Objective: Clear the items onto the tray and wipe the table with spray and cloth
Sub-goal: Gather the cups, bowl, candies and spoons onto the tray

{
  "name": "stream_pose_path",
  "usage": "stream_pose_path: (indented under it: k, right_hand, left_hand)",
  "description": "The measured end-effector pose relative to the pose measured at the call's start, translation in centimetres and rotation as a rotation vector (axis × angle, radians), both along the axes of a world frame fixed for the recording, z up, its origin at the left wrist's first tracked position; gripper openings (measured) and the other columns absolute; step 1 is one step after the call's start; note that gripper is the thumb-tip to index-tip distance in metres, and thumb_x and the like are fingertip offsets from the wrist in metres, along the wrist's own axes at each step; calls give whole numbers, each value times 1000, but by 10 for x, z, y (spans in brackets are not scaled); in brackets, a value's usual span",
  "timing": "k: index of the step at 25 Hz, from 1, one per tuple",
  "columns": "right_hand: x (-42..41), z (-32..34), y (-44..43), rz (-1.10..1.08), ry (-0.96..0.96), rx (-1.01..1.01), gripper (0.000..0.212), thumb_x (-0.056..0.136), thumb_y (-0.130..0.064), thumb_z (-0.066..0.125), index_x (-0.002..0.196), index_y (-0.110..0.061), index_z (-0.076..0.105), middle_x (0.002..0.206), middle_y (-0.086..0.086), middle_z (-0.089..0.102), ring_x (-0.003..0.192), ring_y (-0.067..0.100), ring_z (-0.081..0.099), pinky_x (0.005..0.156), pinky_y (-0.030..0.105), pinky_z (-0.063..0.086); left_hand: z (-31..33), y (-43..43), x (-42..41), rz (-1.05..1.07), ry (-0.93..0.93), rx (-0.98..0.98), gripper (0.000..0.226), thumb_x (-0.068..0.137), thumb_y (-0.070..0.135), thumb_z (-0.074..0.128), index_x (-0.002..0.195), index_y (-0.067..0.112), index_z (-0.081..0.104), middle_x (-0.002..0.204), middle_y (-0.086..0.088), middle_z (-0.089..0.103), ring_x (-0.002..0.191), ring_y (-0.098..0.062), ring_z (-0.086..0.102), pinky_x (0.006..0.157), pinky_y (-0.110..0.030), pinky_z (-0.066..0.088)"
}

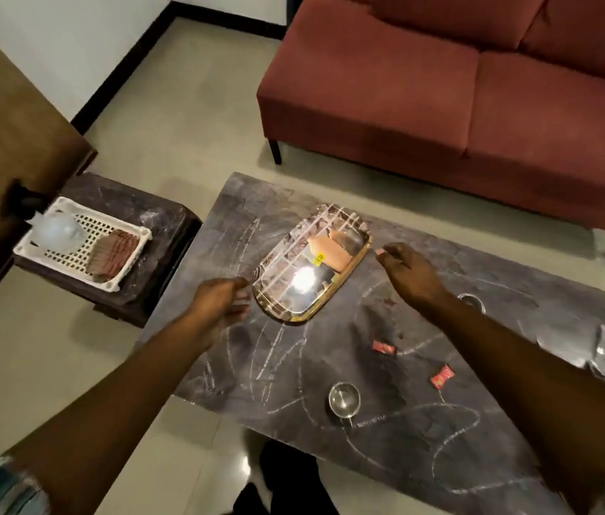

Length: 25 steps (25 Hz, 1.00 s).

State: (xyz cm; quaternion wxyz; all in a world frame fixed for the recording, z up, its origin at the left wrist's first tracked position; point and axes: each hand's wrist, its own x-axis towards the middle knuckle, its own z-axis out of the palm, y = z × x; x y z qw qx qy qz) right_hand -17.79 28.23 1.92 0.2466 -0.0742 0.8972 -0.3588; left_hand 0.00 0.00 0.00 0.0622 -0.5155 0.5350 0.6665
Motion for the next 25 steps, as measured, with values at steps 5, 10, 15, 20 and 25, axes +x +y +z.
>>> stream_pose_path:
  k: [5,10,15,20,25]
  right_hand:
    - [-64,-84,-41,-26,-28,-12,50,107,-53,53,148,-23,56,152,6,60,132,26,59,108,43,49]
    - [-104,-156,-73,1,-6,15,45,106,-43,57,146,-24,56,145,11,63,129,31,63,113,53,50]
    - [-142,-190,-90,-15,90,155,54,101,-30,62,153,-22,49,148,10,60,125,27,62,106,47,55]
    - [-160,-202,-101,-34,82,146,40,102,-15,59,141,-20,66,125,5,73,115,29,71,99,45,60]
    - [-130,-189,-83,-197,13,-1,30,103,-19,63,130,-23,74,119,0,77,108,21,74,96,47,63]
  left_hand:
    - [-102,-11,-16,120,-94,45,13,109,12,62,112,6,73,82,-6,61,70,-24,63,66,-35,59]
    - [-164,1,-22,151,-100,21,18,107,4,64,90,10,67,70,-5,72,58,-18,65,54,-27,59]
    - [-180,13,-21,227,-14,-46,12,106,0,69,102,11,66,93,-9,77,71,-13,78,60,-23,67]
    - [-181,13,-17,241,72,-86,21,105,-11,62,108,10,65,99,-9,79,78,-12,82,62,-22,67]
    - [-165,-45,-26,209,122,-245,29,106,-9,61,120,12,74,104,-5,81,87,-16,80,76,-31,70]
